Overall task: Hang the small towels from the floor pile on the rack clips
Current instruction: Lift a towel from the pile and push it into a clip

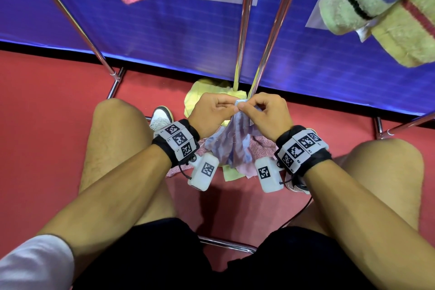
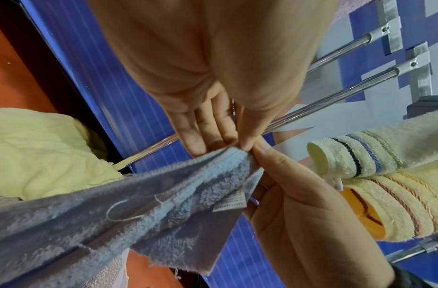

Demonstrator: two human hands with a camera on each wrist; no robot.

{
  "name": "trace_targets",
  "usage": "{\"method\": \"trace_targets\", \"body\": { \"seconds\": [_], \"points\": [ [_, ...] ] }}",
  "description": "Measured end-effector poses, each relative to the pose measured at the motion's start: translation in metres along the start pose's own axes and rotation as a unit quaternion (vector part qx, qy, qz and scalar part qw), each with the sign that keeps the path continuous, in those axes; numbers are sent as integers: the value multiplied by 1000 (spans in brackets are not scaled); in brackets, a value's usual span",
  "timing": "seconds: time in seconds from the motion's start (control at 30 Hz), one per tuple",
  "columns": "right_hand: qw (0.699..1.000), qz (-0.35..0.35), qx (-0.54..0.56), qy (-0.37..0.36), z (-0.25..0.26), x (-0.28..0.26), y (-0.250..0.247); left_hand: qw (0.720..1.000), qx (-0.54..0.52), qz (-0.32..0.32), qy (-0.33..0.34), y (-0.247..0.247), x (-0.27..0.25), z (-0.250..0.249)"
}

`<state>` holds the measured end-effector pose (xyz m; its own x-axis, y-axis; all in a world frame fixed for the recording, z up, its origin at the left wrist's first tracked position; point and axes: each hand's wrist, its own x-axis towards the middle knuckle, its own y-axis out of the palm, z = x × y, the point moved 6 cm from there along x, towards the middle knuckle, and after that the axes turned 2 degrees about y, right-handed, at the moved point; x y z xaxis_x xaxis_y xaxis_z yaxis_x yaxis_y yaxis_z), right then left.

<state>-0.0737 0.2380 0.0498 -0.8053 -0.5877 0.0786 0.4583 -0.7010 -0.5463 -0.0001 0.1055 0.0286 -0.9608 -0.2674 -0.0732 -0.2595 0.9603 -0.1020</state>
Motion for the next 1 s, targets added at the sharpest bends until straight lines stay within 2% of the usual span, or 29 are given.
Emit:
{"method": "trace_targets", "body": {
  "seconds": [0.27, 0.47, 0.67, 0.83, 1.0],
  "points": [
    [1000, 13, -20, 0, -5, 1, 5, 999, 32, -7, 6, 0, 0, -1],
    [994, 49, -96, 1, -17, 2, 10, 998, 10, -58, 5, -16, 5, -6],
    [976, 111, -187, 3, -28, 2, 18, 992, -41, -110, -37, -32, 6, -4],
    [971, 94, -215, 43, -42, 3, 8, 983, -79, -162, -45, -54, 5, -1],
    [973, 100, -196, 66, -44, -1, 6, 987, -107, -108, -47, -48, -1, -4]
  ]
}}
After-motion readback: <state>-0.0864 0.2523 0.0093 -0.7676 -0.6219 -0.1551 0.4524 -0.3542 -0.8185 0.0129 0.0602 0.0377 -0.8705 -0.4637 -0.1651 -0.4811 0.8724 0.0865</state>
